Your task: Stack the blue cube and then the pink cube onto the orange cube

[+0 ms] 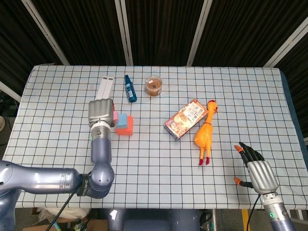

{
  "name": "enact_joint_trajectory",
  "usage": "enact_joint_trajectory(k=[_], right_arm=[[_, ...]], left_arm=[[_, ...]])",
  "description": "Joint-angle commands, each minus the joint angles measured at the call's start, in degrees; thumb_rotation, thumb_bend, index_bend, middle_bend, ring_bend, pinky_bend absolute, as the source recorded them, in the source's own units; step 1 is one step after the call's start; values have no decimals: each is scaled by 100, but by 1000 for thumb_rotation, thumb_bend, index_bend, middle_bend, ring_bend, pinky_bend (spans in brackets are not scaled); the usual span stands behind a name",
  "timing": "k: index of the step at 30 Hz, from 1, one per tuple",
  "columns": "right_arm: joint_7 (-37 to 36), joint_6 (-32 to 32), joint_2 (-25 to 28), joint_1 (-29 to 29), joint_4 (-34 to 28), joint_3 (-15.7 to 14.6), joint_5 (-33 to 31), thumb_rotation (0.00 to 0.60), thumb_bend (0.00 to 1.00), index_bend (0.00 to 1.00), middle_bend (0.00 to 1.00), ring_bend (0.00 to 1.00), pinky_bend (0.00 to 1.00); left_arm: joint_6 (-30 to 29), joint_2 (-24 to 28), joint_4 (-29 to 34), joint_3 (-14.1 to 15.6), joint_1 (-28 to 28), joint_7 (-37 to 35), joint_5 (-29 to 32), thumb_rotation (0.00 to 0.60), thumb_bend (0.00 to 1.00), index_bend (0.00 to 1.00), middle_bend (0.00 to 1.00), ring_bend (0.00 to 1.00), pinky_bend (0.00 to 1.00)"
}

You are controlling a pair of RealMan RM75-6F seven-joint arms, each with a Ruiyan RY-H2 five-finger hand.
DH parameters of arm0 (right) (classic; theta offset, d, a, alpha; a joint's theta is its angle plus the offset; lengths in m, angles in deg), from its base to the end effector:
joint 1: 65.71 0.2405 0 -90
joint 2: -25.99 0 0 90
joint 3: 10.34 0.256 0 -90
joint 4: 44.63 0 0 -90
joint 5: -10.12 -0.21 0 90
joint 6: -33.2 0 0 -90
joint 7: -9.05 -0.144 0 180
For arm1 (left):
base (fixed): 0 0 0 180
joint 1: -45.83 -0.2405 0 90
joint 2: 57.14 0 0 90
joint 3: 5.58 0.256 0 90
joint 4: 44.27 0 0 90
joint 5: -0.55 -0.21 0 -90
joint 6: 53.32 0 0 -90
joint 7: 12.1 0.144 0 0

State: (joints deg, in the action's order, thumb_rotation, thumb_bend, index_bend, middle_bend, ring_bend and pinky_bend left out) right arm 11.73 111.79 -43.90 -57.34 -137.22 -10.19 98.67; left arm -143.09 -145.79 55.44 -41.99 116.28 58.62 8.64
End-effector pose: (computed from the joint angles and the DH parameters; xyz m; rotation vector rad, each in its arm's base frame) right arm -0.2915 -0.1861 0.1025 1.5476 -1.0039 0.9168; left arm -0.0082 0.3851 0.0506 -1.4190 -1.0927 -0.4372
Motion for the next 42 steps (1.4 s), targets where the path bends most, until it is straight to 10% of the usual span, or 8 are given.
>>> enact_joint_trajectory(k=[1,42], right_arm=[[10,-7,-6,2,3,-1,-4,600,161,119,74,128,200],[-23,16,16,-3,-3,4,-9,600,160,119,74,128,200]], left_arm=[[94,-40,-83,60,-16,-29,-30,600,357,449,1000,785,777],[298,-352,-478,213,146,-69,-161,600,359,384,1000,785,777]])
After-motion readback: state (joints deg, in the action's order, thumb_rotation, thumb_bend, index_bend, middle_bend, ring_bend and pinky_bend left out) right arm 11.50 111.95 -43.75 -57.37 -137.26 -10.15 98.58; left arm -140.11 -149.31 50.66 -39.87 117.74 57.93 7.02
